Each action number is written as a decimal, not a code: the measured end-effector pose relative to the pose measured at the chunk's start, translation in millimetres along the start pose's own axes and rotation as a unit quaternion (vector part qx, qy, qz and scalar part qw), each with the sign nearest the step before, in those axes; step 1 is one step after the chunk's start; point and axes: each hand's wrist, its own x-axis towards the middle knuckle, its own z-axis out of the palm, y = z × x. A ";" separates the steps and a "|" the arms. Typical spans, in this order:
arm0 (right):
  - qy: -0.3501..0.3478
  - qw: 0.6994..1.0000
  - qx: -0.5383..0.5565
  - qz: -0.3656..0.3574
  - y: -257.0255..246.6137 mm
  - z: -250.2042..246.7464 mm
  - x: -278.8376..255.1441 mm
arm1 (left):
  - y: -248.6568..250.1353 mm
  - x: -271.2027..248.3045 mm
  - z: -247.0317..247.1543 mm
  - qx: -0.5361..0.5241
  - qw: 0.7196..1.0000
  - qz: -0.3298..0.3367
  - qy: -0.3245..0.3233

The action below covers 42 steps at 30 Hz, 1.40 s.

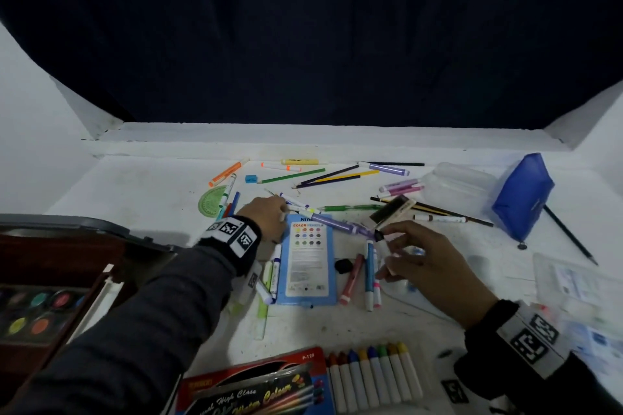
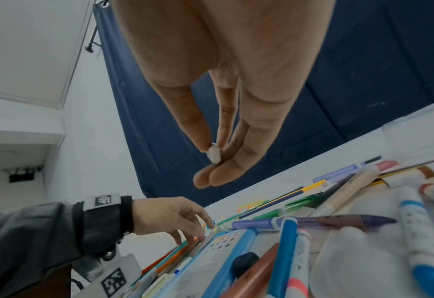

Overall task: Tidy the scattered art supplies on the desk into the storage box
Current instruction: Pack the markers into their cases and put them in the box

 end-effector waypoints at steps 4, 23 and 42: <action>0.010 0.999 0.015 0.034 5.7 -12.7 -14.2 | 1.8 9.8 1.1 0.034 0.999 0.005 0.009; -0.086 0.923 -0.373 -0.037 19.2 -54.7 -69.6 | 100.9 -152.4 19.1 -0.173 0.965 0.177 0.083; -0.191 0.873 -0.445 -0.057 55.9 -36.1 -89.7 | 175.9 -195.3 107.2 -0.069 0.987 0.145 -0.007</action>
